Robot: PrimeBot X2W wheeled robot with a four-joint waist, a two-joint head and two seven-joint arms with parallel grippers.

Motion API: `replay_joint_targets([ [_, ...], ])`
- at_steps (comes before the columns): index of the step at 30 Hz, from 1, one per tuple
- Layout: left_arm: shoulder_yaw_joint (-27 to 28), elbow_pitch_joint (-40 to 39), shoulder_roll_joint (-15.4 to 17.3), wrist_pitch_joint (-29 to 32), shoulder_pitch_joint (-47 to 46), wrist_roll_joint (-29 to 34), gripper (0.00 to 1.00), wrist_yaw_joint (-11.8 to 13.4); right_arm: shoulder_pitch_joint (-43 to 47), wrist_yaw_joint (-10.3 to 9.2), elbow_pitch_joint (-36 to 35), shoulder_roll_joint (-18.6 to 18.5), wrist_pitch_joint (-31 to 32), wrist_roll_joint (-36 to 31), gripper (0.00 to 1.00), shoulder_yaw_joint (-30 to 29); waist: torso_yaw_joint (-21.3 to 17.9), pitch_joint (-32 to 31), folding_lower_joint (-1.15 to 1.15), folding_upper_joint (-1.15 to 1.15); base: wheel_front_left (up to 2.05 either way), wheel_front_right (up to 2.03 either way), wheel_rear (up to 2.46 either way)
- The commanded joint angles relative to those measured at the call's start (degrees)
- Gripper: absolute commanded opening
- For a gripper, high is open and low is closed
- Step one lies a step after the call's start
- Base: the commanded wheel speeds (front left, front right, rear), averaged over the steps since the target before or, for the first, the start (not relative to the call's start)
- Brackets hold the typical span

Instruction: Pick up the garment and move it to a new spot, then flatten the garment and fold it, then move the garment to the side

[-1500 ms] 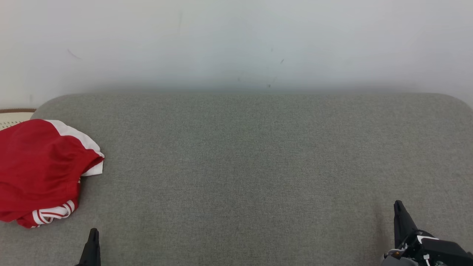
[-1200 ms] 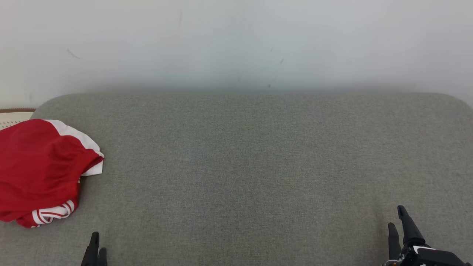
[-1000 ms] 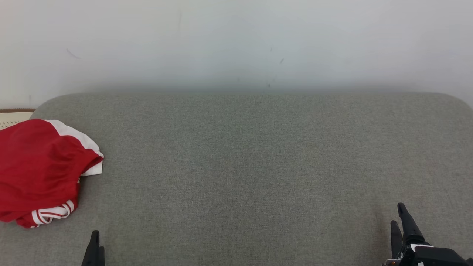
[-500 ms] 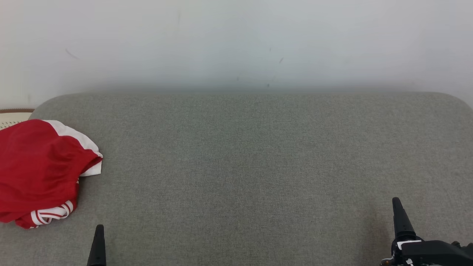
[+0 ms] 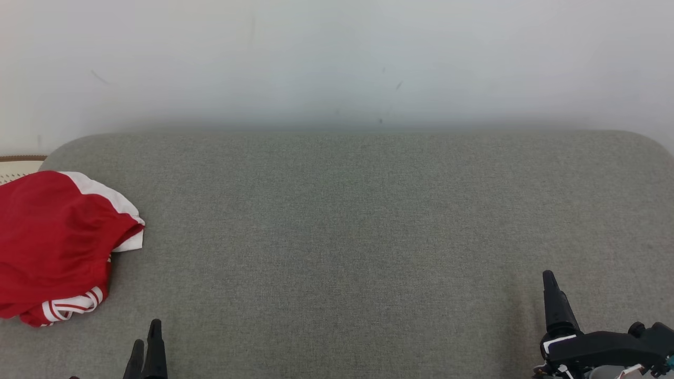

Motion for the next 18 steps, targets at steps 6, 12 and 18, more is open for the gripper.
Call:
replay_joint_targets([
  [6, 0.35, -0.66, 0.52, -1.79, -1.38, 7.18, 1.00, 2.01, -0.95, 0.02, -0.87, -1.33, -1.63, -5.70, 1.00, 2.03, -0.05, 0.04, -0.01, 0.00, 0.00, 0.00, 0.00],
  [12, 0.46, -0.68, 0.61, -2.91, -1.52, 12.33, 1.00, 3.63, -1.03, 0.02, -0.73, -1.83, -2.70, -9.58, 1.00, 3.19, -0.04, 0.06, -0.01, 0.00, 0.00, 0.00, 0.00],
  [18, 0.27, -0.54, 0.82, -3.99, -1.59, 16.68, 1.00, 4.72, -1.15, 0.02, -0.35, -2.14, -3.71, -13.34, 1.00, 3.80, -0.10, 0.06, -0.01, 0.00, 0.00, 0.00, 0.00],
])
